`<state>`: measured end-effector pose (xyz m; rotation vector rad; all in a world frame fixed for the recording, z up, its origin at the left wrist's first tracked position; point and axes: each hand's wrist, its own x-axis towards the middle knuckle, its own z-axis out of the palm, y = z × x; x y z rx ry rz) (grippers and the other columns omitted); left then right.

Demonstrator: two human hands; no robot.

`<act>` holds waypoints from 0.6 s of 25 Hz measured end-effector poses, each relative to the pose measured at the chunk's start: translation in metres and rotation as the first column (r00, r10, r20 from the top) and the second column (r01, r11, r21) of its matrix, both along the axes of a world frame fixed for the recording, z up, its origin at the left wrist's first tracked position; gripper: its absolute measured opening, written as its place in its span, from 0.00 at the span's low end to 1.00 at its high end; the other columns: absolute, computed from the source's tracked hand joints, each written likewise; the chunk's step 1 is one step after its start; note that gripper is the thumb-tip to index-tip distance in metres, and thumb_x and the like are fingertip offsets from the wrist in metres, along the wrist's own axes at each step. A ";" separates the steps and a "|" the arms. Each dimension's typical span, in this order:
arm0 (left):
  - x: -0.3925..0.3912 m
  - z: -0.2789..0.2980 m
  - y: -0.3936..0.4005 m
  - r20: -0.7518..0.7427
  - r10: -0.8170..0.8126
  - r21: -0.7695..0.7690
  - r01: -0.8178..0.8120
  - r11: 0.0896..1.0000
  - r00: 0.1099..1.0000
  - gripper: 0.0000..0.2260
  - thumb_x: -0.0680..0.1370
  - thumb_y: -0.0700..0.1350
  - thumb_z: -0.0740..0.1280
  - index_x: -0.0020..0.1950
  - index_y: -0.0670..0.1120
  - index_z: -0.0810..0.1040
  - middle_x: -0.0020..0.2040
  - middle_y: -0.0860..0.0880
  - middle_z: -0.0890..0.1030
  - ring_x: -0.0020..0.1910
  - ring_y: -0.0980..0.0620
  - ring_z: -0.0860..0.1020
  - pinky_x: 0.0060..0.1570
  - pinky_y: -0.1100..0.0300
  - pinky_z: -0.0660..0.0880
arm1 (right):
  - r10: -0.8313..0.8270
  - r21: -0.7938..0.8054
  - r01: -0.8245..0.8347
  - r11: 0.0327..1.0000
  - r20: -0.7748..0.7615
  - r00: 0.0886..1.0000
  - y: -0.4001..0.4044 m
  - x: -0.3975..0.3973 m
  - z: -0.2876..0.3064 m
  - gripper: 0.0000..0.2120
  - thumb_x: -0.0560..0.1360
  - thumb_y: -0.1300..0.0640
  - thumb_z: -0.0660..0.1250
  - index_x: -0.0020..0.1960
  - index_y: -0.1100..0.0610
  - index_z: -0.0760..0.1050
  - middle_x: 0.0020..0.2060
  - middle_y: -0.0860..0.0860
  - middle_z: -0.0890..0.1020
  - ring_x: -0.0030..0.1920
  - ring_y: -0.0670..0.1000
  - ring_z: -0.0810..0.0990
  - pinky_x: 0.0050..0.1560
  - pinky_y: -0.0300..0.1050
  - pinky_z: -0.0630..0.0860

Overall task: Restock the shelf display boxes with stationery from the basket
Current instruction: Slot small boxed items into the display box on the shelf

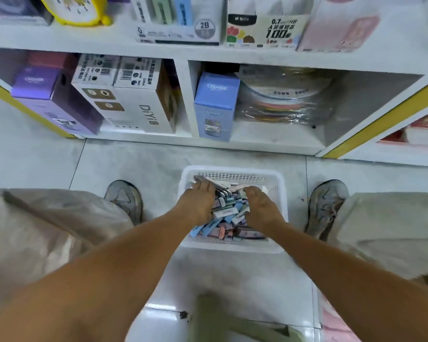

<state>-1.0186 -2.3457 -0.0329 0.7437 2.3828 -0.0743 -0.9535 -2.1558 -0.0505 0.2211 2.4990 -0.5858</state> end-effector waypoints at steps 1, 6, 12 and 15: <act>-0.002 -0.009 0.000 -0.015 -0.032 0.006 0.032 0.999 0.999 0.40 0.71 0.50 0.75 0.74 0.36 0.59 0.74 0.36 0.62 0.72 0.38 0.63 0.66 0.47 0.68 | 0.023 -0.002 -0.023 1.000 -0.004 1.000 -0.004 -0.002 -0.006 0.37 0.74 0.66 0.67 0.79 0.57 0.56 0.78 0.53 0.61 0.76 0.56 0.63 0.73 0.50 0.66; -0.017 -0.041 0.009 -0.056 -0.112 -0.021 0.111 0.994 0.992 0.49 0.66 0.56 0.77 0.77 0.37 0.55 0.75 0.38 0.61 0.75 0.39 0.58 0.75 0.45 0.57 | 0.111 0.022 -0.110 0.994 -0.045 0.993 -0.015 -0.007 -0.034 0.41 0.75 0.63 0.67 0.81 0.58 0.49 0.81 0.55 0.55 0.80 0.55 0.54 0.79 0.49 0.55; -0.017 -0.056 0.014 -0.068 -0.011 0.002 0.011 1.000 0.998 0.41 0.66 0.57 0.76 0.71 0.41 0.64 0.69 0.40 0.64 0.69 0.40 0.62 0.67 0.46 0.66 | 0.108 -0.010 -0.111 0.994 -0.179 0.978 -0.012 -0.006 -0.050 0.31 0.75 0.62 0.69 0.76 0.58 0.65 0.71 0.54 0.69 0.68 0.57 0.69 0.70 0.51 0.69; -0.016 -0.058 0.016 -0.042 0.028 0.036 -0.026 0.999 0.999 0.36 0.67 0.55 0.76 0.68 0.43 0.65 0.66 0.40 0.66 0.65 0.41 0.67 0.62 0.46 0.69 | 0.037 -0.092 -0.057 0.994 -0.202 0.979 -0.006 -0.003 -0.053 0.28 0.76 0.62 0.70 0.74 0.57 0.68 0.68 0.54 0.73 0.68 0.56 0.69 0.70 0.50 0.66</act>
